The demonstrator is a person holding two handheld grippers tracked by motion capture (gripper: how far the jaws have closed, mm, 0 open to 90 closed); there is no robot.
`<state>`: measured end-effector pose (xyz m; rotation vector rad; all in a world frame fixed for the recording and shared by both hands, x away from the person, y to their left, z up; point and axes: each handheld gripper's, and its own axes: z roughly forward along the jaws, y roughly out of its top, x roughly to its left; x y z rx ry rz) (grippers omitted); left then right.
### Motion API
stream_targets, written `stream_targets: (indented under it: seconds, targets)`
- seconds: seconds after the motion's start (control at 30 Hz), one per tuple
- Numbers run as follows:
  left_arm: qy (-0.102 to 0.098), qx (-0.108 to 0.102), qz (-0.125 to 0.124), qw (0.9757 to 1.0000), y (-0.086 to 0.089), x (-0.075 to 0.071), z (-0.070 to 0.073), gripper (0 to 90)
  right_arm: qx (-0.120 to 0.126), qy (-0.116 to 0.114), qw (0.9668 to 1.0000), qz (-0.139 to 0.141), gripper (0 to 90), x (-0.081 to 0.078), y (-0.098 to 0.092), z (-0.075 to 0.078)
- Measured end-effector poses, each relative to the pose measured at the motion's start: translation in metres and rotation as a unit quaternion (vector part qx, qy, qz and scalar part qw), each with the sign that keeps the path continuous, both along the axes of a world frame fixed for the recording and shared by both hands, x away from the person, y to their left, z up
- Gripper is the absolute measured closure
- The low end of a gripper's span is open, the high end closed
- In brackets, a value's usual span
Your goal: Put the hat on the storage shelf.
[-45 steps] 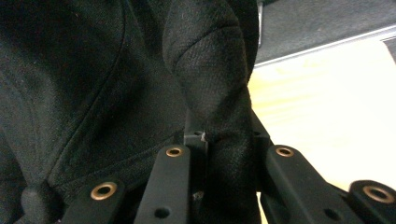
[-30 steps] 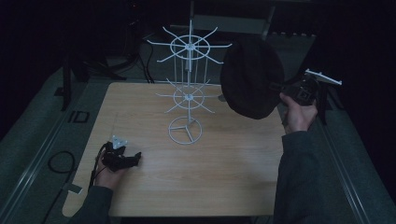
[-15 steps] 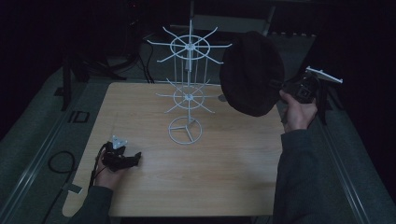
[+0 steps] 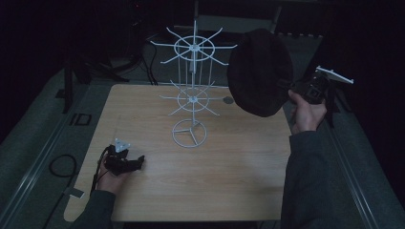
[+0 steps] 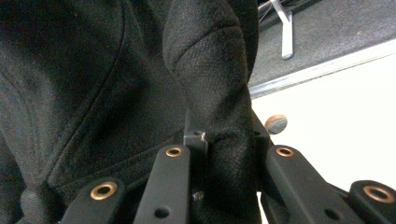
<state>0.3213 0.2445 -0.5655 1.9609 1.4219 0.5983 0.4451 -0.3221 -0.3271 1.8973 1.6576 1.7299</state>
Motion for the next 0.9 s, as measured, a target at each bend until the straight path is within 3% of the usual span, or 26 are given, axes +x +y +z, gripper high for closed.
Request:
stream_targets:
  seconds: [0.17, 0.4, 0.9]
  targets:
    - [0.0, 0.0, 0.0, 1.0, 0.0, 0.0, 0.0, 19.3, 0.005, -0.004, 1.0, -0.001, 77.7, -0.001, -0.004, 0.003]
    - [0.0, 0.0, 0.0, 1.0, 0.0, 0.0, 0.0, 19.3, 0.03, -0.008, 0.9995, 0.005, 77.7, -0.001, -0.008, 0.006]
    - [0.001, 0.0, -0.001, 1.0, 0.0, 0.0, 0.0, 19.3, 0.048, -0.023, 0.9986, 0.01, 77.7, -0.003, -0.009, 0.014]
